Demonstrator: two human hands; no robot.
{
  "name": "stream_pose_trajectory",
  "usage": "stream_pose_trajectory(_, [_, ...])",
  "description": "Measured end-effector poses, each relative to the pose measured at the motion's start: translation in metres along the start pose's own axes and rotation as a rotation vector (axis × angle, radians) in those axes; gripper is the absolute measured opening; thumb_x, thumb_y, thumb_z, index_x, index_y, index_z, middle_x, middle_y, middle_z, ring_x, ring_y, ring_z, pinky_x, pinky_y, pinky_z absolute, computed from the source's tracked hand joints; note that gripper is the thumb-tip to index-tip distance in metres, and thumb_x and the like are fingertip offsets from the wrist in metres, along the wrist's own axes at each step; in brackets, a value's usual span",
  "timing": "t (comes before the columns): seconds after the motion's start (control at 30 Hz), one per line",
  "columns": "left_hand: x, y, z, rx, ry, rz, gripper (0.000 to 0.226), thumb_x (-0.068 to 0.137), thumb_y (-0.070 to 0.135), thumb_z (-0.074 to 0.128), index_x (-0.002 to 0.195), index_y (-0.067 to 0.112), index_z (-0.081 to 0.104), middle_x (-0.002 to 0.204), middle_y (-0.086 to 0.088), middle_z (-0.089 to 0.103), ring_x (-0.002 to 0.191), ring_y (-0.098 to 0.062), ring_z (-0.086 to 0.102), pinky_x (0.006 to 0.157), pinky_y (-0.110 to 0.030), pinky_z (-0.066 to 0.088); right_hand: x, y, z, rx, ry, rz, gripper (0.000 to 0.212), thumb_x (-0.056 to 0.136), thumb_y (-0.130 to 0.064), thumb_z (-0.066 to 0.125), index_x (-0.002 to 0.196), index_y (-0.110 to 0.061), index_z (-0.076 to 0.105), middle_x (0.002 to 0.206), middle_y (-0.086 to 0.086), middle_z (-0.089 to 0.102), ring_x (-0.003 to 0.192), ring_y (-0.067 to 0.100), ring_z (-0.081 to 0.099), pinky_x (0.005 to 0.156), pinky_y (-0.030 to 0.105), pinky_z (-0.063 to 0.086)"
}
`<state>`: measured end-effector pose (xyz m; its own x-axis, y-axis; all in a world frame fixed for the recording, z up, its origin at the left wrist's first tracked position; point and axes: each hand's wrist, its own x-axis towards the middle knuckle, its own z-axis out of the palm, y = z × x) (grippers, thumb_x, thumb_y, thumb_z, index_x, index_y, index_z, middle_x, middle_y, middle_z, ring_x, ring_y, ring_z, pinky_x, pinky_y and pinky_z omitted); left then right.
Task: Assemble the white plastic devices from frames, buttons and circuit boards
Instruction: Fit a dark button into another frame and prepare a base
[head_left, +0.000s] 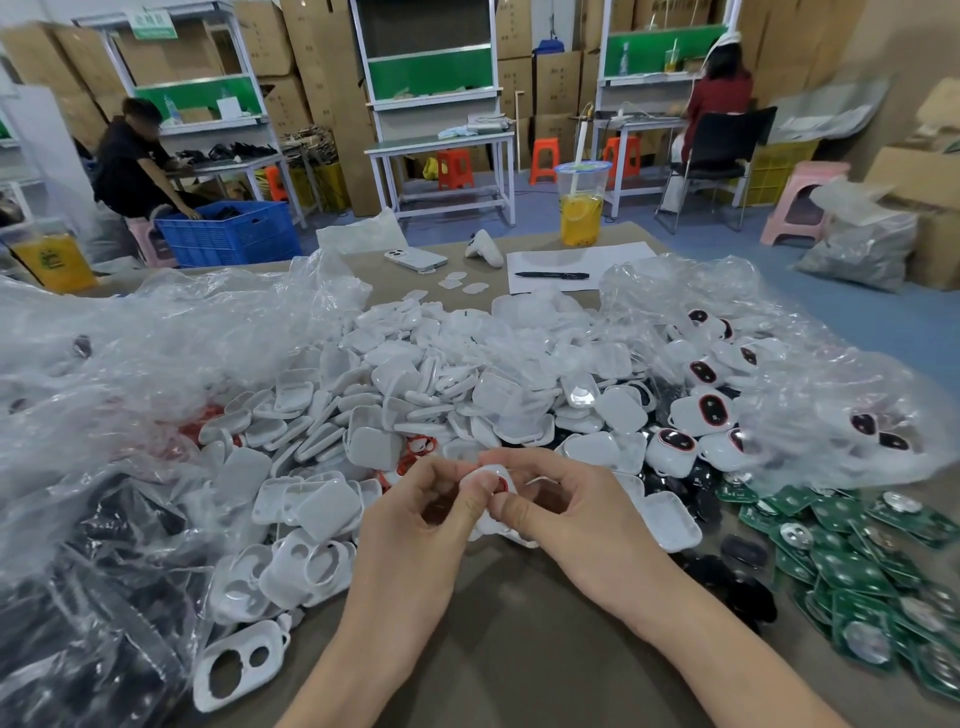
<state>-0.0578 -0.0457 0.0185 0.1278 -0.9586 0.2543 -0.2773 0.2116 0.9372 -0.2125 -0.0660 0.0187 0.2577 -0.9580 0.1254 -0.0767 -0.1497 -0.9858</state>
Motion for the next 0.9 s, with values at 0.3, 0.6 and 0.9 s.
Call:
stream_pose_trajectory(0.3, [0.003,-0.006,-0.013,0.153,0.083,0.076,0.022,0.099,0.060,0.046,0.100,0.049,0.065,0.089,0.021,0.072,0.087,-0.003,0.067,0.068,-0.008,0.044,0.003,-0.002,-0.006,0.229,0.147,-0.027,0.029,0.092,-0.013,0.070,0.103,-0.038,0.077,0.091,0.000,0.075,0.081,0.007,0.065,0.072,0.016,0.052])
stream_pose_trajectory(0.6, [0.003,-0.012,-0.023,0.561,0.042,0.171,0.016,0.095,0.043,0.049,0.105,0.042,0.061,0.090,0.029,0.063,0.100,0.010,0.052,0.078,-0.010,0.040,0.010,-0.001,-0.022,0.616,0.301,0.015,0.031,0.074,-0.020,0.074,0.104,-0.027,0.079,0.090,0.001,0.073,0.085,0.012,0.067,0.096,0.048,0.053])
stream_pose_trajectory(0.9, [0.004,-0.022,-0.019,0.929,-0.077,0.221,0.017,0.096,0.021,0.056,0.108,0.024,0.068,0.107,0.012,0.063,0.101,-0.015,0.053,0.087,-0.031,0.037,0.014,0.000,-0.028,0.769,0.303,0.006,0.031,0.070,-0.010,0.076,0.095,-0.029,0.081,0.092,0.001,0.074,0.086,0.016,0.073,0.082,0.030,0.061])
